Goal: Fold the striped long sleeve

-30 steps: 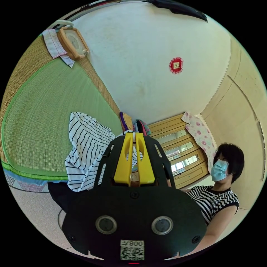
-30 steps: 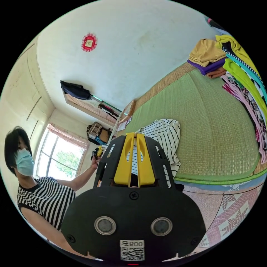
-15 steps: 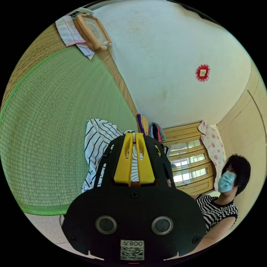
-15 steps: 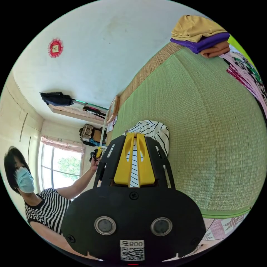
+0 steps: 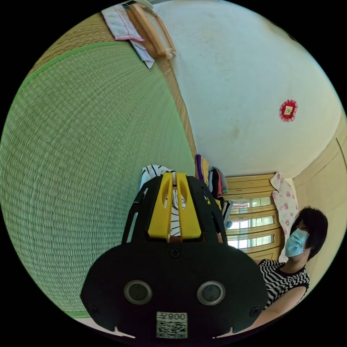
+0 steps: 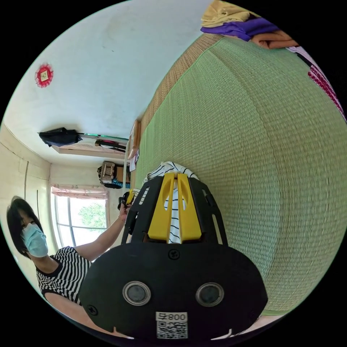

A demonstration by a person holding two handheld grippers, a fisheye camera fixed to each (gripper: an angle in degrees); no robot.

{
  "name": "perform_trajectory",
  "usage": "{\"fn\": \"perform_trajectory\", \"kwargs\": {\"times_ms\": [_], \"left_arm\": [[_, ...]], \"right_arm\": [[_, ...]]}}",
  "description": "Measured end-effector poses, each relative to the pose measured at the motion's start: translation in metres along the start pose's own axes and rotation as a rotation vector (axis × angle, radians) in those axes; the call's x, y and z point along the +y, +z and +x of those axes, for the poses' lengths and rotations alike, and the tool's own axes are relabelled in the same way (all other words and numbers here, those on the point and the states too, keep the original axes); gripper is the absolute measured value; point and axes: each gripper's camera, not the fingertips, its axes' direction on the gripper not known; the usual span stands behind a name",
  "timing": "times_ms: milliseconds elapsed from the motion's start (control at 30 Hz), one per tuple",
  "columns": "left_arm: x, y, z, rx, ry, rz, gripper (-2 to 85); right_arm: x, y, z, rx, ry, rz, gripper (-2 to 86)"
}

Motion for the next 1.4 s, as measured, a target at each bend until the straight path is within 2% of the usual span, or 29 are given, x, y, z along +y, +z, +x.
{"fn": "perform_trajectory", "kwargs": {"times_ms": [200, 700, 767, 867, 1033, 1133, 1400], "left_arm": [[-0.019, 0.025, -0.001, -0.055, -0.051, -0.003, 1.5], [-0.028, 0.031, 0.060, 0.013, -0.028, 0.096, 2.6], [-0.025, 0.038, 0.079, -0.004, 0.005, 0.067, 2.4], [-0.020, 0.070, 0.119, -0.069, 0.087, -0.074, 2.1], [-0.020, 0.146, 0.173, -0.261, 0.216, -0.303, 0.8], [-0.029, 0.179, 0.195, -0.360, 0.265, -0.368, 0.5], [-0.047, 0.214, 0.238, -0.433, 0.347, -0.428, 0.3]], "right_arm": [[-0.017, 0.015, 0.021, 0.003, 0.059, -0.025, 1.3], [0.002, -0.014, -0.006, -0.065, 0.022, 0.052, 1.4], [0.008, -0.024, -0.015, -0.056, 0.025, 0.086, 1.1], [0.019, -0.023, -0.048, 0.004, -0.028, 0.084, 0.6], [0.030, 0.053, -0.133, 0.237, -0.217, -0.124, 0.1], [0.029, 0.104, -0.167, 0.386, -0.306, -0.206, 0.0], [0.016, 0.154, -0.205, 0.482, -0.366, -0.244, 0.0]]}}
